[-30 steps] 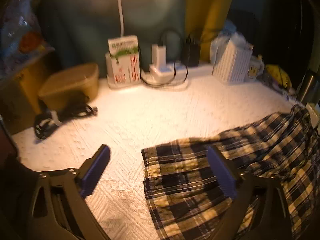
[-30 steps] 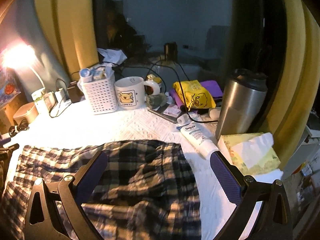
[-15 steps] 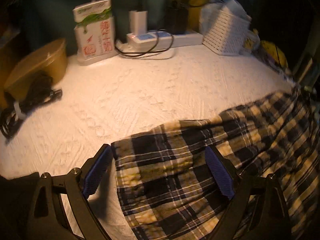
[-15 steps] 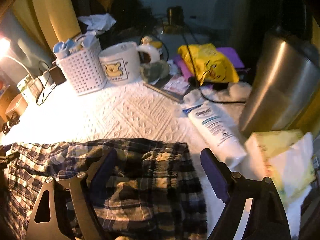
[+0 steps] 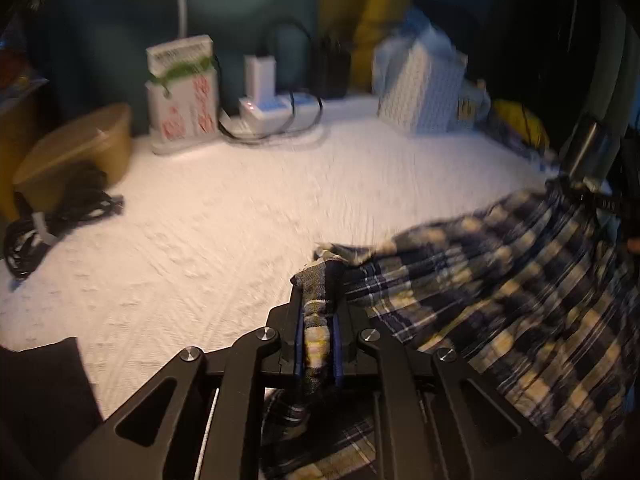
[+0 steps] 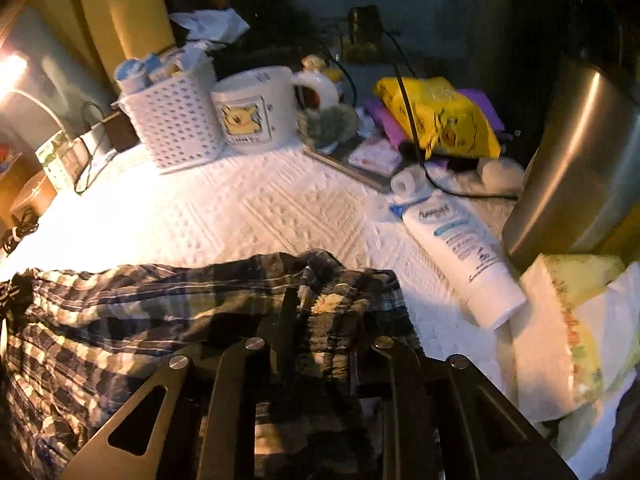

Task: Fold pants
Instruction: 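Lift the hem with both grippers and carry it over the pants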

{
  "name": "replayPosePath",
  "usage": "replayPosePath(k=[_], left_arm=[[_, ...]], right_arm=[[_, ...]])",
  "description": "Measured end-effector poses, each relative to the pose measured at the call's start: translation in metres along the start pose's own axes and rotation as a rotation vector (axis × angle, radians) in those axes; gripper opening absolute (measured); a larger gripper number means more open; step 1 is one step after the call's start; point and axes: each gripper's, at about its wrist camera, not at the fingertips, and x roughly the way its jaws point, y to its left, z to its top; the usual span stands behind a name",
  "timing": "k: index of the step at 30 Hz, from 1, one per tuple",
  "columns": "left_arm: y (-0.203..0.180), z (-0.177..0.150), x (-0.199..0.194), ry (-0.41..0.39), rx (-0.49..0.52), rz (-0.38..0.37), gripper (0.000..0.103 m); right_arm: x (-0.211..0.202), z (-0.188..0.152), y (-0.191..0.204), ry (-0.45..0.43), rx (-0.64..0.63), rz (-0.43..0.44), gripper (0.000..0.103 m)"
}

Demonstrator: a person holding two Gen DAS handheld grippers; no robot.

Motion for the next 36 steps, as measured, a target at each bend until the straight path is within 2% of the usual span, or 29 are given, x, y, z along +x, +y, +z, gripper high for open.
replayPosePath(k=[1, 2, 6, 13, 21, 28, 36], left_arm=[[0.001, 0.002, -0.007, -0.02, -0.013, 0.001, 0.009], [0.003, 0.005, -0.015, -0.047, -0.028, 0.006, 0.008], [0.013, 0.019, -0.046, -0.149, -0.056, 0.024, 0.008], [0.023, 0.043, -0.088, -0.278, -0.036, 0.054, 0.008], [0.049, 0.086, -0.124, -0.425, -0.022, 0.142, 0.008], [0.069, 0.121, -0.124, -0.487, -0.001, 0.208, 0.008], [0.065, 0.139, -0.075, -0.453, 0.055, 0.267, 0.008]], right_arm=[[-0.006, 0.001, 0.004, -0.017, -0.009, -0.006, 0.009], [-0.013, 0.002, 0.009, -0.034, -0.017, -0.003, 0.007], [-0.04, 0.013, 0.032, -0.109, -0.065, -0.007, 0.007], [-0.084, 0.041, 0.062, -0.243, -0.102, 0.02, 0.007], [-0.112, 0.074, 0.084, -0.355, -0.127, 0.043, 0.007], [-0.104, 0.103, 0.086, -0.403, -0.093, 0.075, 0.007], [-0.064, 0.13, 0.085, -0.407, -0.1, 0.021, 0.007]])
